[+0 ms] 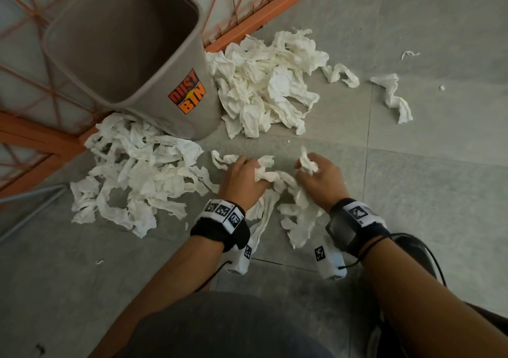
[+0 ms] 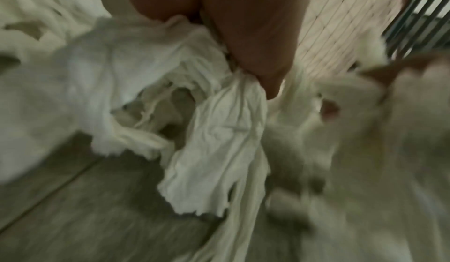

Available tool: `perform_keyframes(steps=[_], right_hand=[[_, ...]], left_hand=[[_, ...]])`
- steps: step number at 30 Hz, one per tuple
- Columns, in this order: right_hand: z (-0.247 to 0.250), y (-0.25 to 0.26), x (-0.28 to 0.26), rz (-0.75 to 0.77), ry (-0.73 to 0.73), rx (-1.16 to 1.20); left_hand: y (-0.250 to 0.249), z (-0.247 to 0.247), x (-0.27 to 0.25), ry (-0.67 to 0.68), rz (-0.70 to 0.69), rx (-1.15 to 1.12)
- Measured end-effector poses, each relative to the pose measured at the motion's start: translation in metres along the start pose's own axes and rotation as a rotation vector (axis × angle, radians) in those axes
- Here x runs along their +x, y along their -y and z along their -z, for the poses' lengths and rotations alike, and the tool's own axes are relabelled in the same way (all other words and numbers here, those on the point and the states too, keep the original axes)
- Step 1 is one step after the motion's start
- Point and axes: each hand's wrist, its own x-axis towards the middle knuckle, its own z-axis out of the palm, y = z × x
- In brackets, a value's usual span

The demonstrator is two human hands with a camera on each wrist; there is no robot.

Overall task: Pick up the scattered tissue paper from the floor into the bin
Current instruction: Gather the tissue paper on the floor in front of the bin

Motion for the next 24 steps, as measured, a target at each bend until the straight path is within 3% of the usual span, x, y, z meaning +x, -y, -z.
perform_keyframes(steps=[5, 8, 14, 17, 24], right_hand=[[-0.031, -0.016, -0.018, 0.036, 0.255, -0.398], [-0.045, -0.029, -0.026, 0.101, 0.309, -0.574], [-0.047, -0.035, -0.025, 0.188, 0.271, -0.471], [-0.047, -0.033, -0.022, 0.236, 0.164, -0.396], [-0.055, -0.004, -0.011, 0.393, 0.056, -0.234]], left_hand=[[0.006, 0.043, -0.006, -0.251, -0.012, -0.164], [0.021, 0.051, 0.0, -0.293, -0.008, -0.17], [0.049, 0.017, 0.016, -0.068, 0.085, 0.103], [0.046, 0.016, 0.018, -0.053, 0.099, 0.079], [0.02, 0.074, -0.015, -0.39, 0.176, -0.432]])
